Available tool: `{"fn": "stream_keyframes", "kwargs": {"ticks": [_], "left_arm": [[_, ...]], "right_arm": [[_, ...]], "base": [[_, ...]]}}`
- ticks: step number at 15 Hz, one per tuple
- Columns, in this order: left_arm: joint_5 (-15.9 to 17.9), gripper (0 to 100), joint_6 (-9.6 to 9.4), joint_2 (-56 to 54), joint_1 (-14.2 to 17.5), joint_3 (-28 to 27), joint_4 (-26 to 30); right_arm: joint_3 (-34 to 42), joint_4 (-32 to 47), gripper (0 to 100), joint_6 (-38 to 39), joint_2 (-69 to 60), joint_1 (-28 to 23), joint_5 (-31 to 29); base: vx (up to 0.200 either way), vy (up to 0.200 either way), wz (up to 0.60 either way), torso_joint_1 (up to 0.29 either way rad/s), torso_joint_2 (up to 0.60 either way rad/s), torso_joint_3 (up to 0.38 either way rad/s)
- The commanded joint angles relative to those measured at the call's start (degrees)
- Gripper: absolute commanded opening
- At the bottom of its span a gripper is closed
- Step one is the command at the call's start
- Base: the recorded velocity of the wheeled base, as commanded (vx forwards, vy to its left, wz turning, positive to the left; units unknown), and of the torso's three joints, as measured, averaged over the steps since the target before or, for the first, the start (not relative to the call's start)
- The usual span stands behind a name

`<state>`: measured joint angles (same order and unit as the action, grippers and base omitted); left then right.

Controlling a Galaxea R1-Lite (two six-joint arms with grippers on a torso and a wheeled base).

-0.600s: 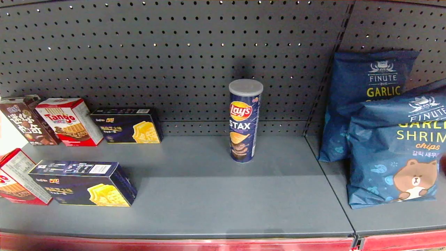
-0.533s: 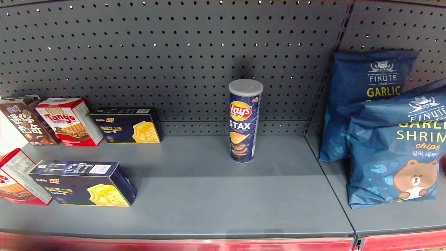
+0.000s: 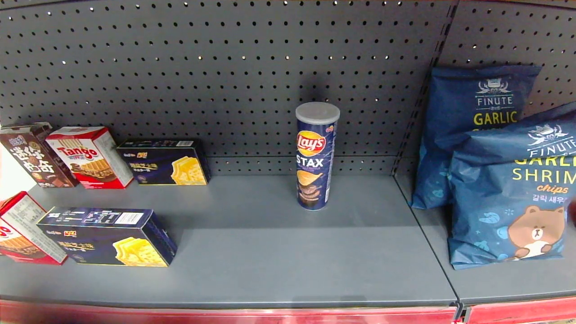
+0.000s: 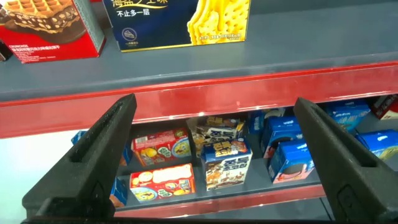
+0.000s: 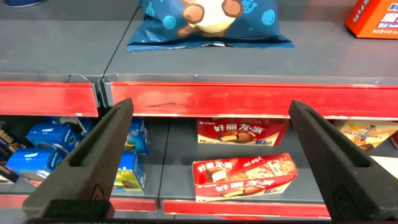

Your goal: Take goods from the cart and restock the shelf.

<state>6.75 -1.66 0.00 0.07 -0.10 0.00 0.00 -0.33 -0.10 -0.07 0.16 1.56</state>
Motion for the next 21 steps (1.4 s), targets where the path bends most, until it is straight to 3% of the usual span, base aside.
{"fn": "stream_keyframes", "kwargs": {"ticks": [1,21], "left_arm": [[0.01,100,-0.01,0.00,0.01,0.01,0.00],[-0.07,100,0.08,0.00,0.01,0.01,0.00]], "right_arm": [[0.00,-0.02,100,0.01,0.07,0.02,0.02],[0.00,-0.02,100,0.01,0.07,0.02,0.02]], "base": [[0.000,0.000,0.60,0.007,0.00,0.002],[0.000,0.000,0.60,0.003,0.00,0.003]]}}
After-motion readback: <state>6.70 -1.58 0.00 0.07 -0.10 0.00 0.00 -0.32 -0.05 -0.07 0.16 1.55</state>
